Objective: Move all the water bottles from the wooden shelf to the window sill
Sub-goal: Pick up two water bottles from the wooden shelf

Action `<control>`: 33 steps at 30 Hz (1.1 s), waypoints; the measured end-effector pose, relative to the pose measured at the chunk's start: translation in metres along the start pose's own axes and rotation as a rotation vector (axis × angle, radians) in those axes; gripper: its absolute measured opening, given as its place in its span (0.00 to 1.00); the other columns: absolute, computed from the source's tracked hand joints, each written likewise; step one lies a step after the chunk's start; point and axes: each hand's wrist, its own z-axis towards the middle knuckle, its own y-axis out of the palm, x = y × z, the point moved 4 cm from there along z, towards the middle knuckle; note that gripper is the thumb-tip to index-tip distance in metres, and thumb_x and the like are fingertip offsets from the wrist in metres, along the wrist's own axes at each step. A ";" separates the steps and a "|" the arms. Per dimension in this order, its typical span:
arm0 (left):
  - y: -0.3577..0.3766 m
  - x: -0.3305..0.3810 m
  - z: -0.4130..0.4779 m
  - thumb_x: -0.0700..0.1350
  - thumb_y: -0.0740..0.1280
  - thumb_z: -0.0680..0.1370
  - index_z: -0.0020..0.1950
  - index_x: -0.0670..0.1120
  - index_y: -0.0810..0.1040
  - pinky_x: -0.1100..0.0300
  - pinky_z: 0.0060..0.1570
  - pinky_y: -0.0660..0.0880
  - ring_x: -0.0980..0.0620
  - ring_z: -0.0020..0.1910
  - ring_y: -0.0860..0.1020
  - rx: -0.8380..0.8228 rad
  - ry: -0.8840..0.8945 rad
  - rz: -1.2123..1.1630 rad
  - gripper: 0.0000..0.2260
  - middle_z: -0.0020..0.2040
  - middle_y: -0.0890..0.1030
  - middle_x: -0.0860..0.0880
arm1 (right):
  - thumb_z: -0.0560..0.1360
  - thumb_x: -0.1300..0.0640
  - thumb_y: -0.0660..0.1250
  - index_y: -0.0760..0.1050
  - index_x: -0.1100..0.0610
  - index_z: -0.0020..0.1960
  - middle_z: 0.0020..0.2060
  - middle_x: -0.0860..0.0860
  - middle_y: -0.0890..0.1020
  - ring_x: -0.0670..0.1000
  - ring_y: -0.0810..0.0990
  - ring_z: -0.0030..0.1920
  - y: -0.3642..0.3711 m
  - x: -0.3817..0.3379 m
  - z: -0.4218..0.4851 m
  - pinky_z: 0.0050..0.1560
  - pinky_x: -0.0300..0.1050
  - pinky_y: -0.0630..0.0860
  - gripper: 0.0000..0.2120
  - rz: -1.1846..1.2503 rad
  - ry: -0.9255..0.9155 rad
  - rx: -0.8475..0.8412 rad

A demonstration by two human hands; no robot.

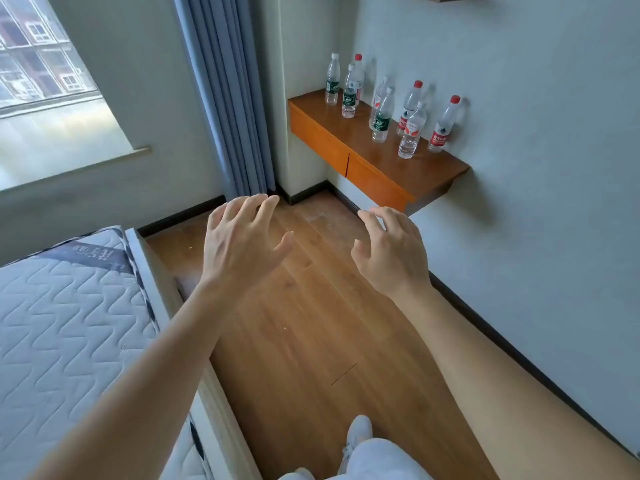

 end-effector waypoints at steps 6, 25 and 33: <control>0.025 -0.011 0.031 0.61 0.62 0.76 0.69 0.50 0.70 0.46 0.66 0.66 0.47 0.67 0.71 0.007 0.009 -0.009 0.25 0.66 0.76 0.50 | 0.75 0.49 0.67 0.77 0.56 0.66 0.62 0.55 0.80 0.55 0.77 0.64 0.021 0.009 0.031 0.63 0.52 0.75 0.21 -0.004 0.015 -0.027; 0.163 0.034 0.296 0.60 0.62 0.77 0.68 0.49 0.71 0.45 0.65 0.68 0.46 0.66 0.72 -0.038 0.068 -0.017 0.23 0.65 0.77 0.49 | 0.75 0.48 0.65 0.76 0.55 0.66 0.63 0.54 0.80 0.56 0.76 0.65 0.114 0.174 0.241 0.65 0.55 0.75 0.22 0.001 0.098 -0.052; 0.224 0.067 0.389 0.62 0.59 0.77 0.68 0.50 0.70 0.46 0.66 0.67 0.47 0.66 0.72 -0.083 0.117 -0.044 0.24 0.66 0.76 0.51 | 0.75 0.47 0.67 0.76 0.55 0.66 0.63 0.55 0.80 0.57 0.77 0.65 0.141 0.243 0.300 0.65 0.57 0.75 0.22 -0.012 0.174 -0.043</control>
